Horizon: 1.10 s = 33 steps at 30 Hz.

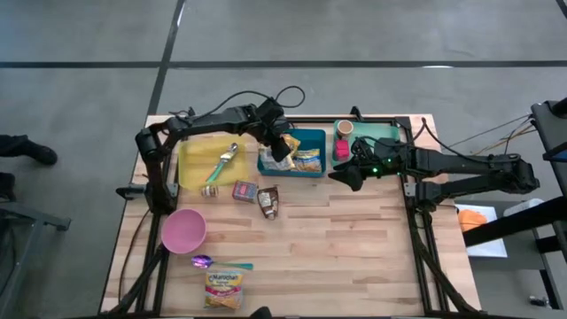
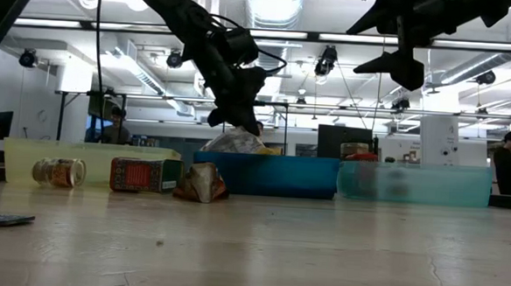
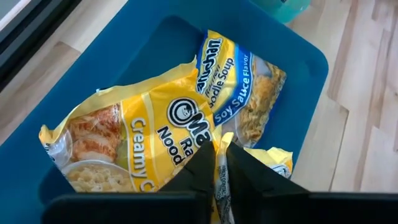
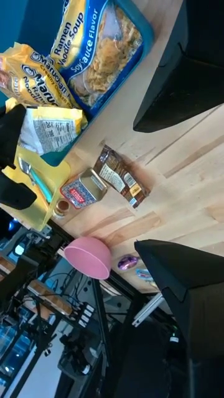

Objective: Pick & Place Food Item
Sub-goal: Put the yellow noodle pack into the blue bin, then put the purple spoon into the yellow transparent bin

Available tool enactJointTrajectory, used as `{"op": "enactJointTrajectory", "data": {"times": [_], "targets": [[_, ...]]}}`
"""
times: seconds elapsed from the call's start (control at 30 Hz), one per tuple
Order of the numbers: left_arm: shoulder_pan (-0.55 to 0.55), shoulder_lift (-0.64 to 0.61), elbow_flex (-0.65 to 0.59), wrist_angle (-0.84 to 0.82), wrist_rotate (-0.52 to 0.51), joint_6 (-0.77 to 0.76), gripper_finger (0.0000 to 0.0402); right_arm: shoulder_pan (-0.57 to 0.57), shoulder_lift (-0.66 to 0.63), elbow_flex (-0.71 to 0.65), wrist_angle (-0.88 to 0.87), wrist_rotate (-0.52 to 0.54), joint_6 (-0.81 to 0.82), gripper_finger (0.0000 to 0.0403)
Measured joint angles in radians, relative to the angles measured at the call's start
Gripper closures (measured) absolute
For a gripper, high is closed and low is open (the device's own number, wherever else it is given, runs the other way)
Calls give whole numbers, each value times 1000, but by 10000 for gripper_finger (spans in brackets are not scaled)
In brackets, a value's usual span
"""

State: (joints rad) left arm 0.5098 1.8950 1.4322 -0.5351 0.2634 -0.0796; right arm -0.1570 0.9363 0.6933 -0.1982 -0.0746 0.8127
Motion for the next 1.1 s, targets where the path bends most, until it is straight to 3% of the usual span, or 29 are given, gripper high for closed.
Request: {"op": "enactJointTrajectory", "data": {"times": [0.37, 0.53, 0.77, 1.1], "targets": [[0, -2, 6, -15, 26, -49, 187, 0, 1, 0, 0, 24, -7, 109], [2, -29, 42, -54, 26, -79, 129, 1, 1, 0, -1, 37, -7, 109], [-7, -116, 79, -144, 26, -67, 116, 1, 1, 0, -2, 52, -13, 108], [-130, -211, 6, -399, -7, 242, 116, 3, 1, 0, -4, 52, -30, 108]]}}
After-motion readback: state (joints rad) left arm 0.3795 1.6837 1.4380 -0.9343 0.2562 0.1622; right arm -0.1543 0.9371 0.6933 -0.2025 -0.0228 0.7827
